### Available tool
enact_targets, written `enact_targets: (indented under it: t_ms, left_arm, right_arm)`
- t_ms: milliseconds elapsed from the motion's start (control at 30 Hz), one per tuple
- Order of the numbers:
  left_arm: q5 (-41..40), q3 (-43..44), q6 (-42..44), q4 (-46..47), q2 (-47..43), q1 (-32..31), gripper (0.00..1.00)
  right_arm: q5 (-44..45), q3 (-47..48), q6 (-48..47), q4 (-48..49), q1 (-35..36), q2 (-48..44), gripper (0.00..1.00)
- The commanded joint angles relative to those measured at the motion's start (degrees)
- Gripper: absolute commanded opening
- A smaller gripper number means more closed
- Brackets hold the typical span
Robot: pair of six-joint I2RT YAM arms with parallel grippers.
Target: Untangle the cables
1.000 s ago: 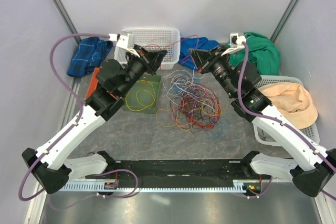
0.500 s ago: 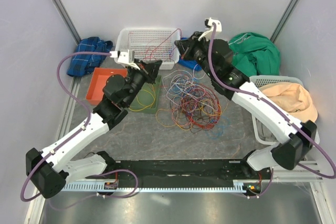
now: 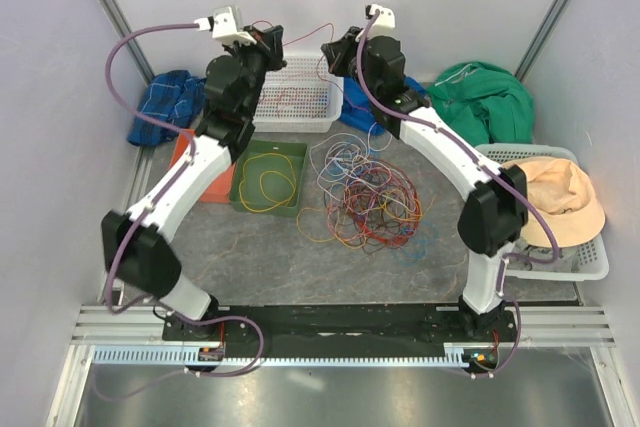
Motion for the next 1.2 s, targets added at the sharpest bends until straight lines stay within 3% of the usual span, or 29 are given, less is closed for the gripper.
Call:
enact_targets:
  t_ms: [0, 267, 367, 500, 700, 733, 767, 800, 833, 867, 967, 1067, 1167]
  left_arm:
    - [4.6, 3.7, -4.5, 7.0, 9.2, 3.9, 0.02]
    - [6.8, 11.2, -10.0, 17.7, 24.9, 8.9, 0.02]
    - [6.0, 11.5, -10.4, 17.9, 27.4, 9.3, 0.02]
    - [-0.9, 9.1, -8.9, 15.8, 27.4, 9.7, 0.02]
    - [-2.3, 8.2, -10.2, 12.3, 27.5, 11.7, 0.02]
    - [-1.8, 8.9, -10.4, 10.6, 27.8, 12.1, 0.08]
    - [0.6, 9.4, -10.9, 9.5, 27.8, 12.4, 0.34]
    - [1.4, 10.7, -11.2, 8.2, 27.6, 12.6, 0.52]
    - [1.5, 11.5, -11.4, 6.5, 27.6, 12.7, 0.64]
    - [1.8, 12.3, -11.4, 4.0, 27.3, 12.7, 0.99]
    - [4.0, 15.2, -11.8, -0.6, 26.9, 12.7, 1.0]
    - [5.6, 18.9, -13.5, -7.7, 25.7, 12.7, 1.0]
    - [6.1, 23.9, -15.2, -20.9, 25.5, 12.7, 1.0]
  right_arm:
    - [-6.8, 4.5, 1.4, 9.4, -1.7, 6.5, 0.0]
    - [-16.0, 12.1, 9.2, 23.9, -3.5, 19.4, 0.0]
    - [-18.3, 19.1, 10.7, 22.8, -3.5, 25.5, 0.0]
    - [-19.2, 27.4, 12.8, 19.9, -3.5, 33.1, 0.0]
    - [-19.7, 31.4, 13.7, 18.1, -3.4, 38.1, 0.01]
    - [-19.6, 30.9, 13.3, 18.0, -3.4, 38.0, 0.29]
    - [-19.5, 30.4, 12.8, 17.7, -3.5, 37.7, 0.5]
    - [-18.8, 28.8, 12.2, 16.5, -3.5, 36.1, 0.68]
    - [-17.9, 27.1, 11.5, 16.5, -3.5, 34.7, 0.94]
    - [-15.6, 24.8, 10.9, 17.1, -3.5, 33.0, 0.98]
    - [-12.7, 18.1, 9.5, 18.3, -3.5, 26.8, 0.98]
    - [-7.8, 17.9, 8.6, 8.8, -3.3, 23.4, 0.98]
    - [0.0, 16.0, 6.6, 3.1, -2.8, 19.2, 0.98]
